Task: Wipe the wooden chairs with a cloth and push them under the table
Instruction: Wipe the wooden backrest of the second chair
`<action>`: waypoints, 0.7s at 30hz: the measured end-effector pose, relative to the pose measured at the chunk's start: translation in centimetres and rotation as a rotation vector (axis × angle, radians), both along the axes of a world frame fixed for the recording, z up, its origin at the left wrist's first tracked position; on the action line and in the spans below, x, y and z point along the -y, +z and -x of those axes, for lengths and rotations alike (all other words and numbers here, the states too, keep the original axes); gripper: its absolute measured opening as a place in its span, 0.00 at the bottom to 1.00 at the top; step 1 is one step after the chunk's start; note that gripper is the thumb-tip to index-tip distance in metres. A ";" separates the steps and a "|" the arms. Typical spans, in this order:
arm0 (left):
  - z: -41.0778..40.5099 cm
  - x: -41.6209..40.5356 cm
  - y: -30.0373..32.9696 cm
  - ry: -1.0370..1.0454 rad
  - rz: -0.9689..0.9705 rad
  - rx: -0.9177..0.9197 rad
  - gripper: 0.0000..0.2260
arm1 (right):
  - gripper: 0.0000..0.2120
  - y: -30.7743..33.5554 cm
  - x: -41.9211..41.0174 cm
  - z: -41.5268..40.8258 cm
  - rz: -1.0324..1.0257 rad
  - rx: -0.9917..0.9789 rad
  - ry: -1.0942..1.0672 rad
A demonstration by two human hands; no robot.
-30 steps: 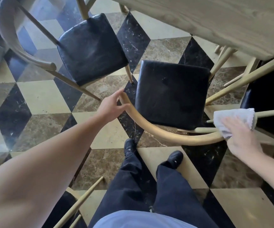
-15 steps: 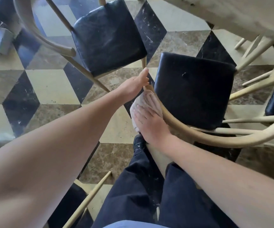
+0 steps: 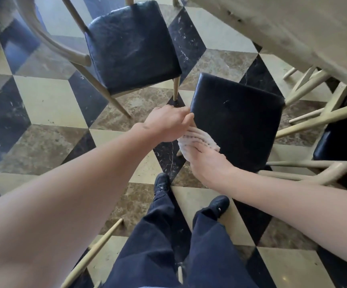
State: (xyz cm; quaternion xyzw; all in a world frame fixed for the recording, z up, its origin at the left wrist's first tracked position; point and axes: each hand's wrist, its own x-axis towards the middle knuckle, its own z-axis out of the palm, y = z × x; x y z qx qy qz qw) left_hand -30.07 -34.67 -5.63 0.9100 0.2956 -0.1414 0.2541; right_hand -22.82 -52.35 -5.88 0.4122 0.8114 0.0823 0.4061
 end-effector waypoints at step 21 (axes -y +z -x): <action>-3.9 23.7 -0.2 0.602 0.011 0.002 0.33 | 0.20 -2.2 24.1 -19.4 -0.166 -0.710 0.096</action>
